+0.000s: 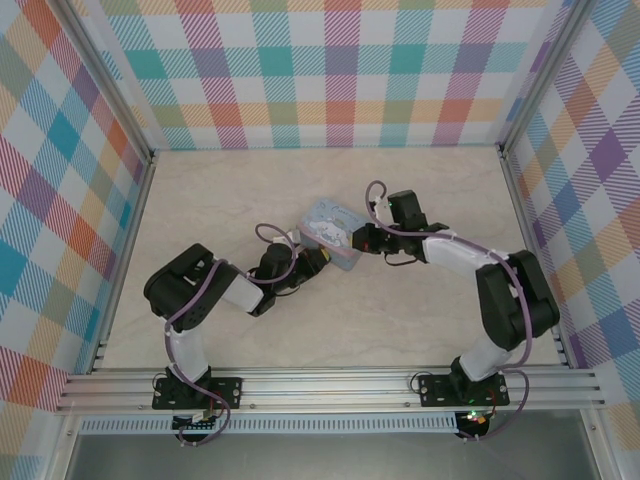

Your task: Unlock a padlock with a key

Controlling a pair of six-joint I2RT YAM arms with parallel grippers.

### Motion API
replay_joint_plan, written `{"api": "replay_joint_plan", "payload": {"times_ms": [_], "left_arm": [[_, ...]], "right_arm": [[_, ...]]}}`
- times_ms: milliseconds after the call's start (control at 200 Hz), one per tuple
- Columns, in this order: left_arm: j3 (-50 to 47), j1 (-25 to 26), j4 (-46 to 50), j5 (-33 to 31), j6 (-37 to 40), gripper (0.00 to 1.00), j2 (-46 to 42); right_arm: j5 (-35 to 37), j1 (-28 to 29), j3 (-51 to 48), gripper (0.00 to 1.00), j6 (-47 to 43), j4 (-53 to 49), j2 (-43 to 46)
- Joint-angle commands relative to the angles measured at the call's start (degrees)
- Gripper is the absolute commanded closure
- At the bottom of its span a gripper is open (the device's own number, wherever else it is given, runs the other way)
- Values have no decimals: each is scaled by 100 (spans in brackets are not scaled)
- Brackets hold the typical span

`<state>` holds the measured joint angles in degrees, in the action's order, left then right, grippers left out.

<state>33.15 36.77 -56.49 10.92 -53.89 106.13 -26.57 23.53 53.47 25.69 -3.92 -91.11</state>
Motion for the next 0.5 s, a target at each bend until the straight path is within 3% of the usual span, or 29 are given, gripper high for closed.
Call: {"api": "replay_joint_plan", "payload": {"times_ms": [0, 235, 495], "left_arm": [[183, 67, 239, 303, 142, 96, -355], [278, 67, 463, 577, 121, 97, -630], [324, 67, 586, 861, 184, 99, -819]], "right_arm": [[-426, -60, -257, 95, -293, -414, 533], [-769, 324, -975, 95, -140, -175, 895], [-661, 339, -1052, 96, -152, 273, 299]]}}
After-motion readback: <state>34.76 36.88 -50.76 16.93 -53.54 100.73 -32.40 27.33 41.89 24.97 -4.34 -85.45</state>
